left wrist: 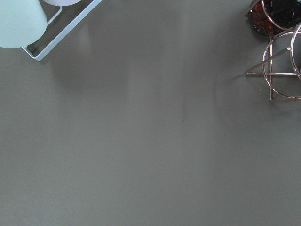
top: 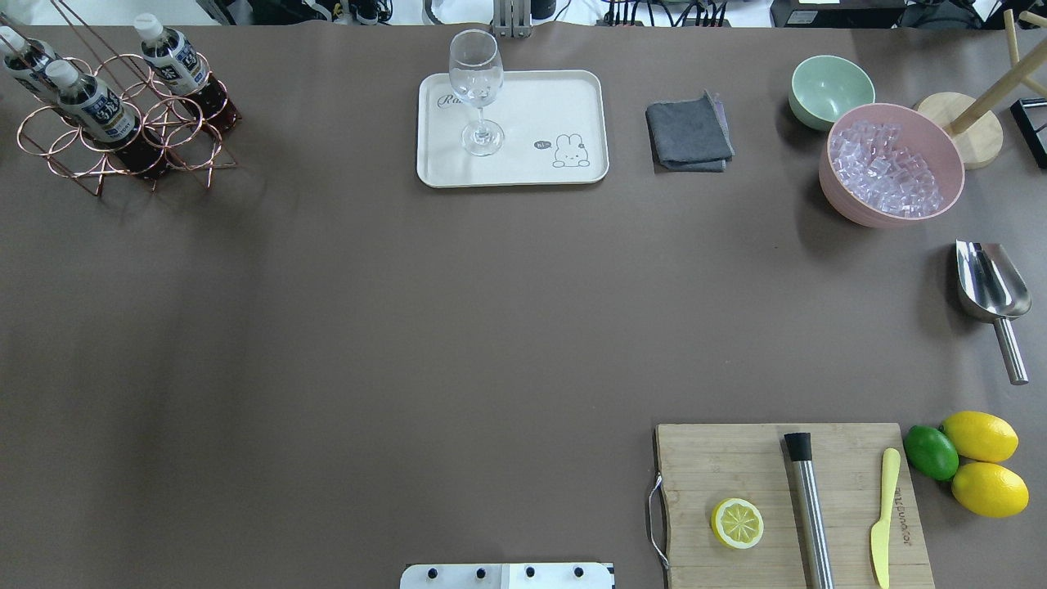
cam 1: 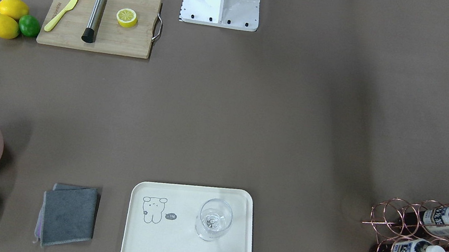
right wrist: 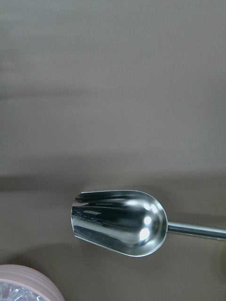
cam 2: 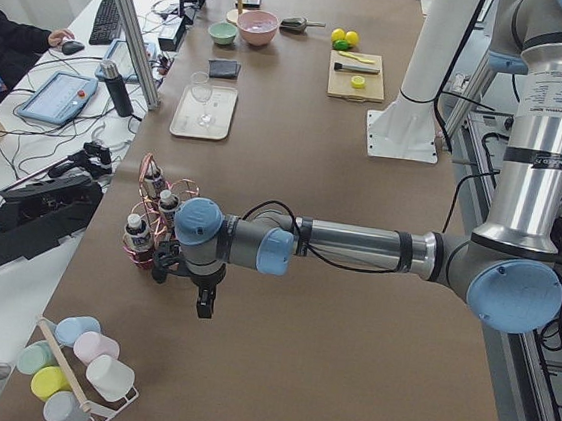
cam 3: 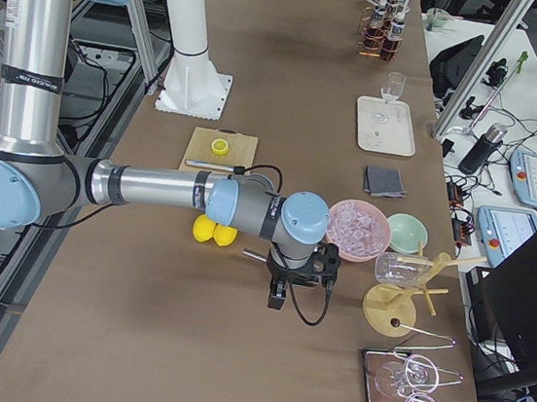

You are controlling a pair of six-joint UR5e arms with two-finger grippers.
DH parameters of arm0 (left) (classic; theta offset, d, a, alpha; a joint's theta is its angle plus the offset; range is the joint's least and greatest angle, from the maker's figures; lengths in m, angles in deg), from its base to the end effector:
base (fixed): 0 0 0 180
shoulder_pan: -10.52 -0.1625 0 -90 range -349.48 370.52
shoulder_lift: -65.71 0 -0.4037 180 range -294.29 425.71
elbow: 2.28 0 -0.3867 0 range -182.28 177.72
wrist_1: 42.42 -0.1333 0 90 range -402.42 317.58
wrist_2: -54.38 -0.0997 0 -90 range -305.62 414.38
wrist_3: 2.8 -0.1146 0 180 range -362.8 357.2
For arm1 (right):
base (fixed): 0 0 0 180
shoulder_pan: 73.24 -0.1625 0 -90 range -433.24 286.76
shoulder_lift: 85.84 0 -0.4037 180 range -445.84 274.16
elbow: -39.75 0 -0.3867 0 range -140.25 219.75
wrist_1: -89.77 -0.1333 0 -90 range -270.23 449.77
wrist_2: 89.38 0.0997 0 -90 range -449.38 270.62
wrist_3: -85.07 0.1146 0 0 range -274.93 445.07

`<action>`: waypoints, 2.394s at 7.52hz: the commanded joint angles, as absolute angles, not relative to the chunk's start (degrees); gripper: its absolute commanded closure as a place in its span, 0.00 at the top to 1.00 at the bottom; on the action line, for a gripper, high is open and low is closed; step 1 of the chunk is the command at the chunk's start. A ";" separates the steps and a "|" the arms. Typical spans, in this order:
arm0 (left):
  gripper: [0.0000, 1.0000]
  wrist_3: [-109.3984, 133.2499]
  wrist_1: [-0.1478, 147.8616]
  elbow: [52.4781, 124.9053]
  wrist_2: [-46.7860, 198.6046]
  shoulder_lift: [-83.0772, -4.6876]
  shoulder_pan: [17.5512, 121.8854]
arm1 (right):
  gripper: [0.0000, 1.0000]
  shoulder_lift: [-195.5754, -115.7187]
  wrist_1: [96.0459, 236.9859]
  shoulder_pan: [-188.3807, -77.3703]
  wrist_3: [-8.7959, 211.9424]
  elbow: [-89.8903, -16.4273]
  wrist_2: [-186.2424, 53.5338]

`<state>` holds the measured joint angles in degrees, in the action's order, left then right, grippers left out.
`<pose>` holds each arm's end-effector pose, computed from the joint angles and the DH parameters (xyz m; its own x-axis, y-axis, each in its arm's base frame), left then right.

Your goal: Take tea from basket to plate

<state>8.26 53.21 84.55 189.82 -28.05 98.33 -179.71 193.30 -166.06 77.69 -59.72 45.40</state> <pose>-0.0317 -0.5226 0.6305 0.6925 -0.0885 -0.7160 0.0967 0.9949 -0.0295 0.0744 -0.4420 0.6219 0.7046 0.0038 0.7096 0.0421 0.9980 -0.0472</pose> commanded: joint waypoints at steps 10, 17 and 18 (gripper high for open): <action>0.98 8.36 53.20 84.47 189.55 -28.33 98.33 | 1.00 -179.71 193.30 -166.14 77.69 -60.01 45.36; 0.98 8.36 53.20 84.56 189.55 -28.42 98.33 | 1.00 -179.36 192.87 -166.14 77.60 -60.01 40.89; 0.98 8.36 53.20 84.56 189.55 -28.42 98.33 | 1.00 -179.36 192.86 -166.14 77.60 -60.09 40.88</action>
